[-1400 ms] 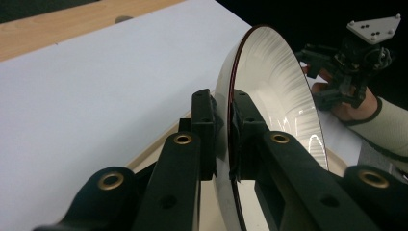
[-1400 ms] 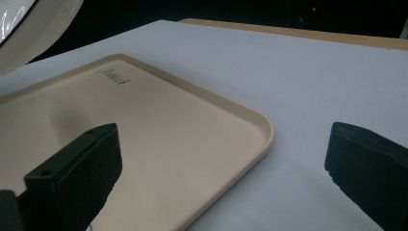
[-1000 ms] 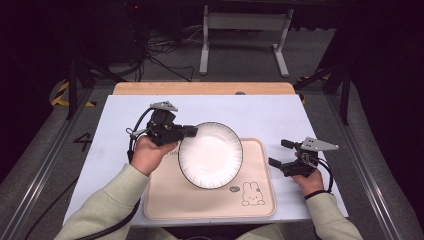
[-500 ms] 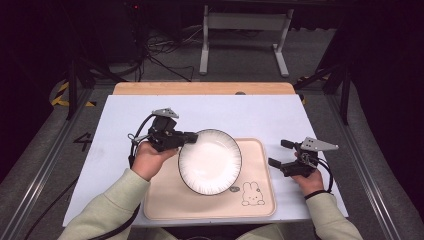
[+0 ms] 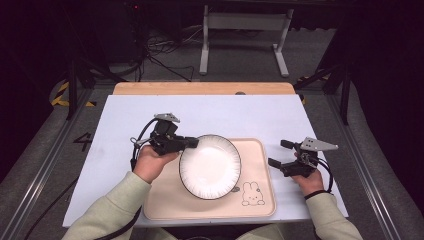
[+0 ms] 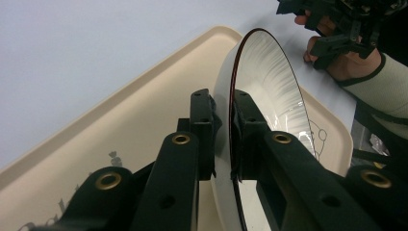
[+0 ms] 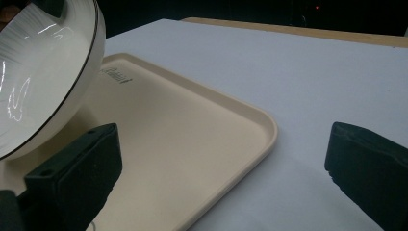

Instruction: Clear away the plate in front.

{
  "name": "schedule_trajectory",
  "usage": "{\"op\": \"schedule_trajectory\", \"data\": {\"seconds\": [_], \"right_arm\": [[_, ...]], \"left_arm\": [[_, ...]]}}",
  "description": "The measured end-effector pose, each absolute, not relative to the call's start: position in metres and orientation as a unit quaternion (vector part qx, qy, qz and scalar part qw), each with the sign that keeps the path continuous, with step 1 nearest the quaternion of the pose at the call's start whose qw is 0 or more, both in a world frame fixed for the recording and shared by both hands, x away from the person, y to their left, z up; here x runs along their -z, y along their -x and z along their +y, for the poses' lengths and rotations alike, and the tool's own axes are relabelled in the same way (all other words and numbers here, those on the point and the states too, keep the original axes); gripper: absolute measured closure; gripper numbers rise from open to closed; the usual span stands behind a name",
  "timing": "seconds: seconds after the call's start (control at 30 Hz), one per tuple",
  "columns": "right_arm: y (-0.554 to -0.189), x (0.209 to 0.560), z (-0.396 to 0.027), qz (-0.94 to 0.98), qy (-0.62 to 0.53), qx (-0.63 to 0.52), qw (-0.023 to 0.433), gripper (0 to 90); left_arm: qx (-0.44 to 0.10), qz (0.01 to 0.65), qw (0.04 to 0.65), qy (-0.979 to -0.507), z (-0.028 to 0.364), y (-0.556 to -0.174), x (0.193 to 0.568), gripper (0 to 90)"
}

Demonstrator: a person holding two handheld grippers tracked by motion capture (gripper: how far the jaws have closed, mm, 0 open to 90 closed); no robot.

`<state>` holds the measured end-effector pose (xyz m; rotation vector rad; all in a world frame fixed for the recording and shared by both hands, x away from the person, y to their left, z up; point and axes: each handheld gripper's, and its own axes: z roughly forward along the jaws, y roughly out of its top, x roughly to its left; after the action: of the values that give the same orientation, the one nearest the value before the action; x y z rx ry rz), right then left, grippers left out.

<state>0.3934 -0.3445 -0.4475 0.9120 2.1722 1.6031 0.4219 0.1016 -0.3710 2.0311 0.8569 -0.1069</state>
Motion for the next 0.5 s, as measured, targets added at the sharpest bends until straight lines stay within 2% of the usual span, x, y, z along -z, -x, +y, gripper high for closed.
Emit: {"op": "schedule_trajectory", "data": {"seconds": [0.5], "right_arm": [[-0.394,0.448,-0.345,0.753,-0.317,-0.558,0.145,0.1]], "left_arm": [[0.073,0.351,0.441,-0.823,0.100,-0.426,0.384,81.3]]}}
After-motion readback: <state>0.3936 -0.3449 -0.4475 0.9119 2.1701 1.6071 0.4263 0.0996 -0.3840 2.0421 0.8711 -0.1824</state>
